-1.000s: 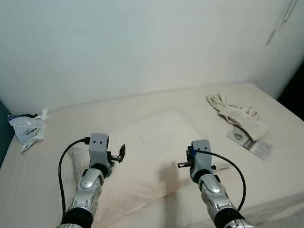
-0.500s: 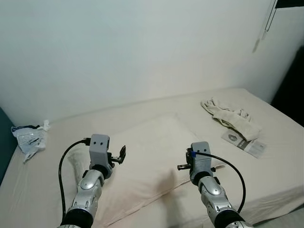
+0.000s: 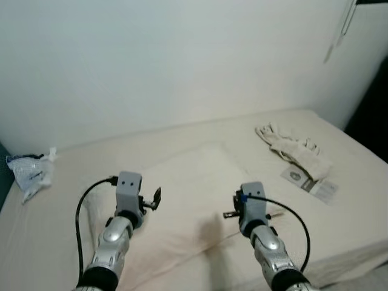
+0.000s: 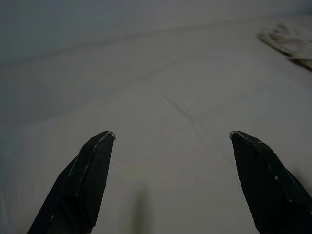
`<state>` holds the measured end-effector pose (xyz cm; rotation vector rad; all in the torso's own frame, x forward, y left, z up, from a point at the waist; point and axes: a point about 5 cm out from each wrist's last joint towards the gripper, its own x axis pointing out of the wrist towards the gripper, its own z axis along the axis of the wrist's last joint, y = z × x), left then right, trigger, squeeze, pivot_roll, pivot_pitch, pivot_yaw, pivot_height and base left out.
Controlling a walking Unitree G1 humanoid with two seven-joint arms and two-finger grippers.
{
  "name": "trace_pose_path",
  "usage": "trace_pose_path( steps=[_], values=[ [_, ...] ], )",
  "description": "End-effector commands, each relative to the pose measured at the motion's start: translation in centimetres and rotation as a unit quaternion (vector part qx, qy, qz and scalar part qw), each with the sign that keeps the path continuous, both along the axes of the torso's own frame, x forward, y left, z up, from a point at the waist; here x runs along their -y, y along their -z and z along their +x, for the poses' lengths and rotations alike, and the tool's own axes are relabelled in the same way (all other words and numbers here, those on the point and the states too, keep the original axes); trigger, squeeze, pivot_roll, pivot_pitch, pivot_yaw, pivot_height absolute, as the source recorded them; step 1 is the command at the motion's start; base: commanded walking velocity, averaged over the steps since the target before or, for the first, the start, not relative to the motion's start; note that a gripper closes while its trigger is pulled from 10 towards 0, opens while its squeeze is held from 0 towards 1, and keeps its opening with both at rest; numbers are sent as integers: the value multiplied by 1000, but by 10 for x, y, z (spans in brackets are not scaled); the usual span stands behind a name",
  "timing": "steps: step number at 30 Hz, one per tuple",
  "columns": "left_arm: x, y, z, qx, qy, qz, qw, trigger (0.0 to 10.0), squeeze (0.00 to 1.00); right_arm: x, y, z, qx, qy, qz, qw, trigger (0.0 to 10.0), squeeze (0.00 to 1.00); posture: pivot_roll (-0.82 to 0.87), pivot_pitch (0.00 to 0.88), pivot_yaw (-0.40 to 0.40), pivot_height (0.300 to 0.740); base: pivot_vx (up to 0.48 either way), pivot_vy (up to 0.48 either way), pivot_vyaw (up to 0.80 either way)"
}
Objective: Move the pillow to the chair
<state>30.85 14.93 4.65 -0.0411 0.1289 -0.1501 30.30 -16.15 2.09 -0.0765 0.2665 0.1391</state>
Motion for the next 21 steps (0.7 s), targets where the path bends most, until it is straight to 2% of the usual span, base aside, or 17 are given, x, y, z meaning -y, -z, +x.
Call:
trace_pose_path(
  steps=[1, 21],
  values=[
    [1, 5, -1, -16, 1, 5, 1000, 10000, 0, 2, 3, -2, -9, 6, 6, 1000, 10000, 0, -66, 15, 21, 740, 0, 0, 0],
    [-1, 9, -1, -39, -19, 8, 999, 10000, 0, 2, 6, -4, -21, -3, 10, 1000, 10000, 0, -69, 23, 12, 740, 0, 0, 0]
  ],
)
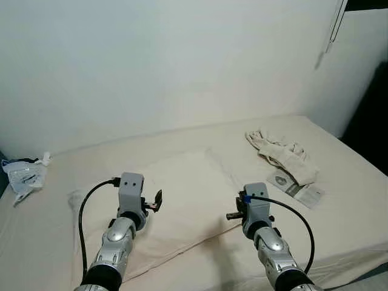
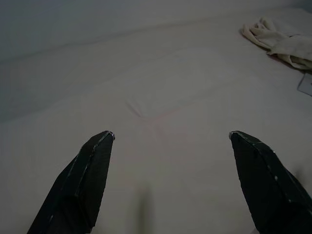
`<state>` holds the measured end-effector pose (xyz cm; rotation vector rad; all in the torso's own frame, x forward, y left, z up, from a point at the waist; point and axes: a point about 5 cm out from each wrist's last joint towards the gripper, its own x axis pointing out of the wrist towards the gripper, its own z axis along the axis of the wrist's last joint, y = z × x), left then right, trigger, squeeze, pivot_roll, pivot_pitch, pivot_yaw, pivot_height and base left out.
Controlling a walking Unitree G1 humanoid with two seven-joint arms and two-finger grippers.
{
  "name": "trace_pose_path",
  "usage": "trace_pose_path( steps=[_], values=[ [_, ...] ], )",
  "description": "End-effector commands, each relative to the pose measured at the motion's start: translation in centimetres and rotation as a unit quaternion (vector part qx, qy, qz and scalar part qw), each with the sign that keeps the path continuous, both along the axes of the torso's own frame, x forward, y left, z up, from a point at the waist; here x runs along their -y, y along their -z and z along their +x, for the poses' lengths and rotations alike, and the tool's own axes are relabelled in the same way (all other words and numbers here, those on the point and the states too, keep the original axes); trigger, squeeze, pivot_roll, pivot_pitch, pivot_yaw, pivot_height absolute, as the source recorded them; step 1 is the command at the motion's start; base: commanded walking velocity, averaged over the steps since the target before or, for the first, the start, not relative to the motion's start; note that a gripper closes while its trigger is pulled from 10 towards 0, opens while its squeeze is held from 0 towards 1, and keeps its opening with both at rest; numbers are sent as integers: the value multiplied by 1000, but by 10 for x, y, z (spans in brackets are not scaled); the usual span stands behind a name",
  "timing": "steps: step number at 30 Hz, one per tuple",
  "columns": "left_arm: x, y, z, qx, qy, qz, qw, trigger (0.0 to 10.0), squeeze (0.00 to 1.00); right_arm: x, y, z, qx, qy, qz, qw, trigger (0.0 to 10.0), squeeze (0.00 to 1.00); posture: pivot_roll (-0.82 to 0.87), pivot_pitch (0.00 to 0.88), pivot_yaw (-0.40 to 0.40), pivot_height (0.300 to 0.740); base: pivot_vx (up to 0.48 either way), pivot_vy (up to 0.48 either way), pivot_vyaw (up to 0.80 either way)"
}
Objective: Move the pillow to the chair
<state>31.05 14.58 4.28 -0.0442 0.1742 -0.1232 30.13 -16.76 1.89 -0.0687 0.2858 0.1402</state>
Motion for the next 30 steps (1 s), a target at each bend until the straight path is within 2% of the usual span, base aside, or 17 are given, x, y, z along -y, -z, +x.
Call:
trace_pose_path(
  steps=[1, 19, 30],
  values=[
    [-4, 6, -3, -16, -6, 7, 1000, 10000, 0, -4, 4, -2, -12, -4, 7, 1000, 10000, 0, -69, 23, 11, 740, 0, 0, 0],
    [-2, 6, -5, -12, 6, -3, 1000, 10000, 0, -6, 4, -2, -16, -10, 8, 1000, 10000, 0, -68, 26, 6, 740, 0, 0, 0],
    [-3, 8, -7, -16, 7, -4, 1000, 10000, 0, -7, 5, -4, -17, -11, 9, 1000, 10000, 0, -68, 34, 8, 740, -310, 0, 0]
  ],
)
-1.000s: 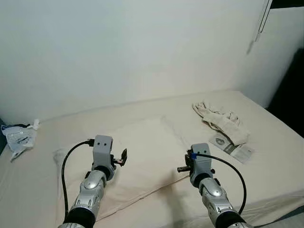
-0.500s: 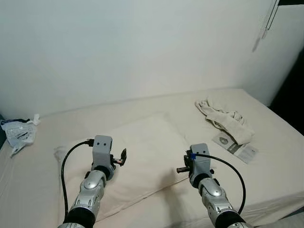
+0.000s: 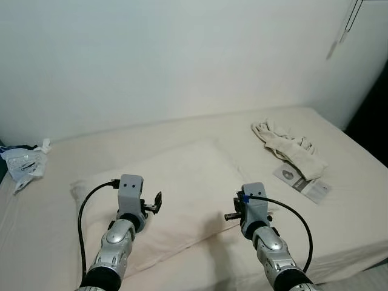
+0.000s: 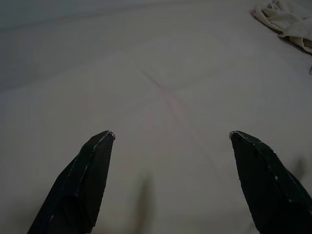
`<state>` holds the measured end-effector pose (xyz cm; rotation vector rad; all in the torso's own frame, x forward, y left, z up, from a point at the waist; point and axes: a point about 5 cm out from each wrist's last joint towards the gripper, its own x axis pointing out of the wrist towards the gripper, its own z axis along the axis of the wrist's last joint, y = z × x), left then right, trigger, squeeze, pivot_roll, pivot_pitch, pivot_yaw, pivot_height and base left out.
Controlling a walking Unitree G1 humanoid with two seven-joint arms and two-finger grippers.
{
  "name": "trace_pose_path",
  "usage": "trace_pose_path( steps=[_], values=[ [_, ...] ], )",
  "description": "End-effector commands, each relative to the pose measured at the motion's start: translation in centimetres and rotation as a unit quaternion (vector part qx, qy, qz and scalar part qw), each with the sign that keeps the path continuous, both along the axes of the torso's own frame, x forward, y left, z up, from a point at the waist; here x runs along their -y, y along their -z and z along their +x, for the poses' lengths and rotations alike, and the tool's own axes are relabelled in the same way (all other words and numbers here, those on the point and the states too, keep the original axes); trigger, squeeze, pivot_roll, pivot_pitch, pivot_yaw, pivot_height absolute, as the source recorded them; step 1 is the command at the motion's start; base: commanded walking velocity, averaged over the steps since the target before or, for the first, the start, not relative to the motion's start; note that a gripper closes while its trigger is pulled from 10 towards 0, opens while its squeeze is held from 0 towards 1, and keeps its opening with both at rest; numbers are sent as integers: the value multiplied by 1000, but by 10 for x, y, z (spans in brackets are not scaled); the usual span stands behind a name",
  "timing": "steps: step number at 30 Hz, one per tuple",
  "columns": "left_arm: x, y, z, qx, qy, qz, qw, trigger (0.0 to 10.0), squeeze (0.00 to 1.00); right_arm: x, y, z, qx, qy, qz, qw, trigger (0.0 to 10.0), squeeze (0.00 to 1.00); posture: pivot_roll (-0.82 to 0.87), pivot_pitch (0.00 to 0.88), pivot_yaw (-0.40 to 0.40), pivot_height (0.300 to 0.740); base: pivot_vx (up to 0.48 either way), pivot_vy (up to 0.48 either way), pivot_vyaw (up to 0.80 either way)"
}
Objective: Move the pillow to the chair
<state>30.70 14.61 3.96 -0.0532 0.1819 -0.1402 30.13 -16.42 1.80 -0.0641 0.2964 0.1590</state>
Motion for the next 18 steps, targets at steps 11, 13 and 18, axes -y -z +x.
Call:
trace_pose_path(
  steps=[11, 13, 18],
  values=[
    [-3, 7, -4, -22, 8, 18, 1000, 10000, 0, -5, 7, -5, -15, 0, 9, 1000, 10000, 0, -57, 44, 22, 740, -111, 0, 0],
    [-2, 6, -4, -24, 20, 26, 999, 10000, 0, -6, 8, -6, -16, 2, 12, 1000, 10000, 0, -54, 46, 33, 740, 0, 0, 0],
    [-3, 6, -4, -26, 27, 29, 999, 10000, 0, -6, 10, -9, -17, 6, 15, 1000, 10000, 0, -54, 44, 46, 740, 0, 0, 0]
  ],
)
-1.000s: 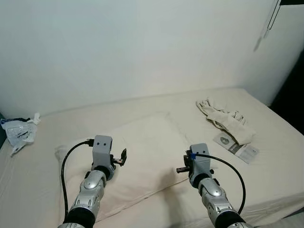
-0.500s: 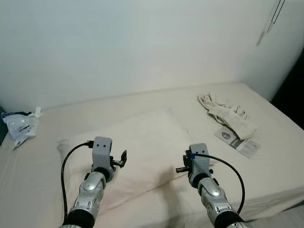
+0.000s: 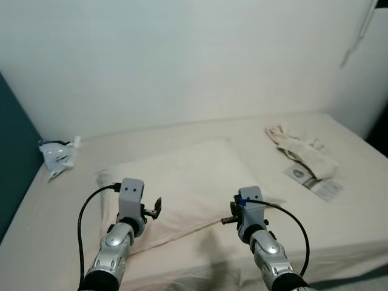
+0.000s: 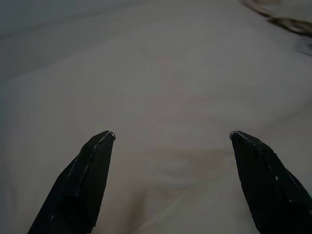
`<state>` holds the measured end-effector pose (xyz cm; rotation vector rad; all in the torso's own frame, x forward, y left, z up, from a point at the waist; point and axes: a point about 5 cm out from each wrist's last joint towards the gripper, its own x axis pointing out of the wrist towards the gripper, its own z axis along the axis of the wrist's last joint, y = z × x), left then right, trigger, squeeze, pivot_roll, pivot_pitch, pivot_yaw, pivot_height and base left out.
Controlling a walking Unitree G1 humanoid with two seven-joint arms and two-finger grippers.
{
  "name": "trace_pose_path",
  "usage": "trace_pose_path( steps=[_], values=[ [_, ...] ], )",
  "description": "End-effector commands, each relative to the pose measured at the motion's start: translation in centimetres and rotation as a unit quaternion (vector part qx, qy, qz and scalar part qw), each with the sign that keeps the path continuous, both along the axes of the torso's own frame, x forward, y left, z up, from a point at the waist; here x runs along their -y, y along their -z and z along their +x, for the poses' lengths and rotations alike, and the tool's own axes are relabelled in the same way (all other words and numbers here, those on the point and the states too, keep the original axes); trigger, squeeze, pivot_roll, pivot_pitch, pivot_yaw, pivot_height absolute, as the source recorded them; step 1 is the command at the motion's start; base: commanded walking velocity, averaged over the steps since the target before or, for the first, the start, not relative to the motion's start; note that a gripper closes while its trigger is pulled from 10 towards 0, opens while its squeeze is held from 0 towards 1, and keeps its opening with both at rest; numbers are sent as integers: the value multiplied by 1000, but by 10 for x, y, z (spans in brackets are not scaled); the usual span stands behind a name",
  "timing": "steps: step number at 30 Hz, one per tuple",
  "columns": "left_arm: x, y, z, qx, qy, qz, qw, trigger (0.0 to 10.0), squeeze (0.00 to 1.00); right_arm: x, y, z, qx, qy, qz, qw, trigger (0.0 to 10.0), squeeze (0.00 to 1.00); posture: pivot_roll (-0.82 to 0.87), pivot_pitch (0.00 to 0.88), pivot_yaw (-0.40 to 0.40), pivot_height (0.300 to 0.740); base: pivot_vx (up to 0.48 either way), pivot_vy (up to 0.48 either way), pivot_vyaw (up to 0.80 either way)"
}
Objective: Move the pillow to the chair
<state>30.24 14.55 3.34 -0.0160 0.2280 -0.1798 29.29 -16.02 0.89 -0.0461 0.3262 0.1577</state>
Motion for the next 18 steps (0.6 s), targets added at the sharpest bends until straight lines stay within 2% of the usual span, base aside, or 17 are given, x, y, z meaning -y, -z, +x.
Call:
trace_pose_path(
  steps=[1, 9, 18],
  values=[
    [-3, 0, 1, -5, 5, 11, 1000, 10000, 0, -2, 1, -1, -2, 4, 8, 1000, 10000, 0, -54, 44, 46, 740, 0, 0, 0],
    [1, -1, 4, -13, 14, 20, 1000, 10000, 0, -1, 3, -4, -4, 10, 9, 1000, 10000, 0, -57, 40, 56, 740, 0, 0, 0],
    [-3, 0, 5, -19, -13, 32, 999, 10000, 0, 0, 0, 0, 2, 11, 8, 1000, 10000, 0, -62, 30, 47, 740, 0, 0, 0]
  ],
)
